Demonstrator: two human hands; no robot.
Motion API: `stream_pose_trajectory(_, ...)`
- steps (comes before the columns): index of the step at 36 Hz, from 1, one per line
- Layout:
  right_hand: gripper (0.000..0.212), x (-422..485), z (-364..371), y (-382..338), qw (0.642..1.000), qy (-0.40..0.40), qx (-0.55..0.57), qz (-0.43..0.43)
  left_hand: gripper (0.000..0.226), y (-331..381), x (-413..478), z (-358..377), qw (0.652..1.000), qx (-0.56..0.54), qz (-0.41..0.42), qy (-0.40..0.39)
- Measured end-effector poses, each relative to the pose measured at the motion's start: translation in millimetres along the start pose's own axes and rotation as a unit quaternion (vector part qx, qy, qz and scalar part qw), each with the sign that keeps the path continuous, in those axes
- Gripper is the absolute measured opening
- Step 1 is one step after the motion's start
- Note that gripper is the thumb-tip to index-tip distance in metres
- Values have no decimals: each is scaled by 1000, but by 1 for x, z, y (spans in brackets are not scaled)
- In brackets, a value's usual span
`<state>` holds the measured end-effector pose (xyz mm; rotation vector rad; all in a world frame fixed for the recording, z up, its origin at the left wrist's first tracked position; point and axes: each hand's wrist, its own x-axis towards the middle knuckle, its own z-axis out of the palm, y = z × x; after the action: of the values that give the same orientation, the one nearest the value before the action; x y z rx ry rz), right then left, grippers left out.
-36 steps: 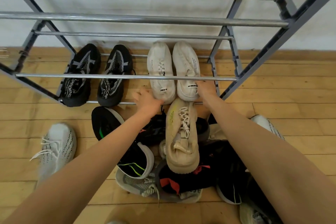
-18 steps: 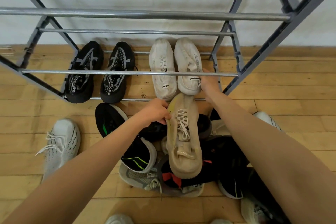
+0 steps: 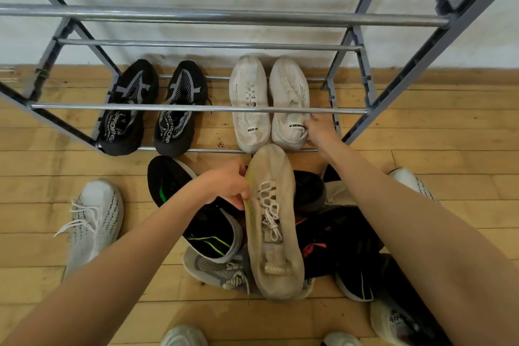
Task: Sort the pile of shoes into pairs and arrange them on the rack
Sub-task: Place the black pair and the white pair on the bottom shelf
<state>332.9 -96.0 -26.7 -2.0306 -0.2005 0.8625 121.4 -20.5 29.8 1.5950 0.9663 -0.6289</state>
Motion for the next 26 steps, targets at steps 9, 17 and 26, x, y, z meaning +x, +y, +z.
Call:
stream_pose_trajectory(9,40,-14,4,12,999,-29,0,-23,61,0,3,-34,998,-32,-5,53)
stream_pose_trajectory(17,46,-16,7,11,999,18,-30,-28,45,19,48,-27,958,-174,-1,226)
stream_pose_trajectory(26,46,-21,7,9,999,15,-35,-26,55,7,65,-31,935,-299,55,185)
